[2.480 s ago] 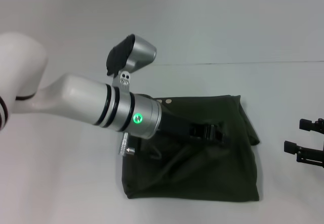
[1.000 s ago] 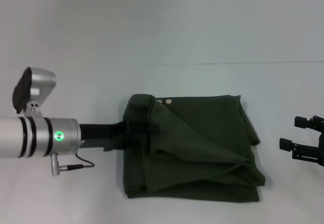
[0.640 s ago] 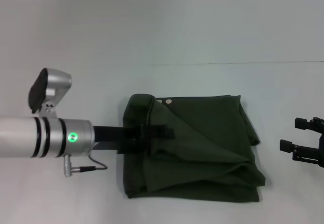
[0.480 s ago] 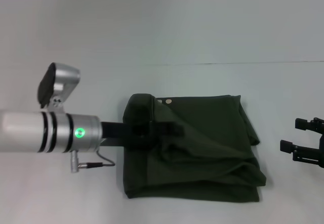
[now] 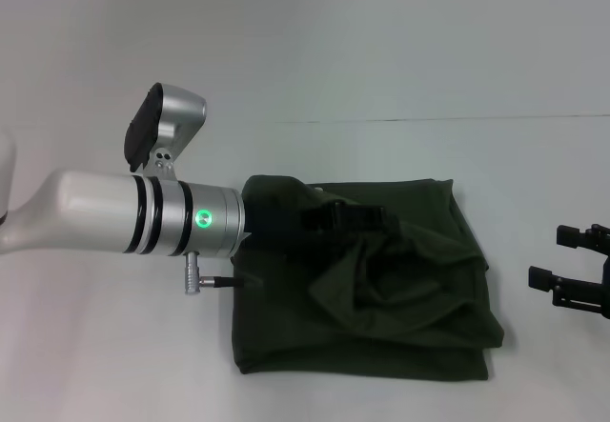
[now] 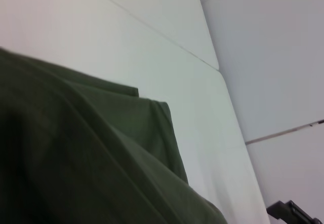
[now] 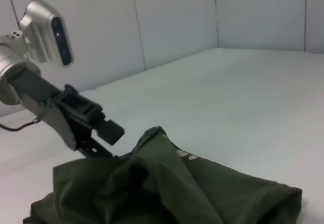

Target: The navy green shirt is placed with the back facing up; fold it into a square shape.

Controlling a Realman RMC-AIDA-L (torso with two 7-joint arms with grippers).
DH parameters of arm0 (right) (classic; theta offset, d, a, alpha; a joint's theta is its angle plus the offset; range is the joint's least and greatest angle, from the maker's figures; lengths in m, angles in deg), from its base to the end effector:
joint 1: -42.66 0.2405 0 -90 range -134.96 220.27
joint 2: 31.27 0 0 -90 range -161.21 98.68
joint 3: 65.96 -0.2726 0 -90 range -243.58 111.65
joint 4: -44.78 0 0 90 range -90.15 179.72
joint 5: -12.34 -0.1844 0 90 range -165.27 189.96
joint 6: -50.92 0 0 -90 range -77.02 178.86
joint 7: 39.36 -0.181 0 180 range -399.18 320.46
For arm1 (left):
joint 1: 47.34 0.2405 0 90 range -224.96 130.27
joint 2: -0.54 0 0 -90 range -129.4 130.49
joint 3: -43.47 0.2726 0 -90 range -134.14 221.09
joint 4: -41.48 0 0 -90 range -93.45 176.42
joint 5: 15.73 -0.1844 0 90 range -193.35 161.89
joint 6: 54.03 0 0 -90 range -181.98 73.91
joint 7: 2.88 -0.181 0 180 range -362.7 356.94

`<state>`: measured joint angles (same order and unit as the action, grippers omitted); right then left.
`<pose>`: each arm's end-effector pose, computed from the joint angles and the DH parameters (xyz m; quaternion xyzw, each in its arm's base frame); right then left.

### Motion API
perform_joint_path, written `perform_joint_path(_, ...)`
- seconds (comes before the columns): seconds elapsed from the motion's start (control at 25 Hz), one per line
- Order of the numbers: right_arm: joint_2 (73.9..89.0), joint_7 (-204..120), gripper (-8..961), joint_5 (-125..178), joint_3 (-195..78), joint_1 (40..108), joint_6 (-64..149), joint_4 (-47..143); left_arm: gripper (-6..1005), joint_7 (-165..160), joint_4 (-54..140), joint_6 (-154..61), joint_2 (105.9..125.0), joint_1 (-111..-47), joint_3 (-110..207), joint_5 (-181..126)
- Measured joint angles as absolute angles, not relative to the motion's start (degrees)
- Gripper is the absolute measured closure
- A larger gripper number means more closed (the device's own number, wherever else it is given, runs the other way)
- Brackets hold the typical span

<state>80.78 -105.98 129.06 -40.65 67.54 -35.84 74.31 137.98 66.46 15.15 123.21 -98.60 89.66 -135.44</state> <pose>0.3236 0.3228 0.0167 -0.9081 0.2341 0.2265 0.2632 -0.1563 0.3909 -0.1198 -0.7644 -0.6170 -0.1870 0.0090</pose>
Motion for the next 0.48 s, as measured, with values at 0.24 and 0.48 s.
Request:
perform_joint_path(0.24, 80.85, -106.0, 63, 129.1, -40.7, 67.5, -36.0, 74.3, 137, 139.9, 66.9, 14.2, 122.21, -97.3, 89.9, -135.9)
perform_joint_path(0.48, 80.86, -106.0, 63, 129.1, -40.7, 67.5, -36.0, 74.3, 138, 141.5, 67.1, 15.4, 120.24, -93.6, 89.5, -135.9)
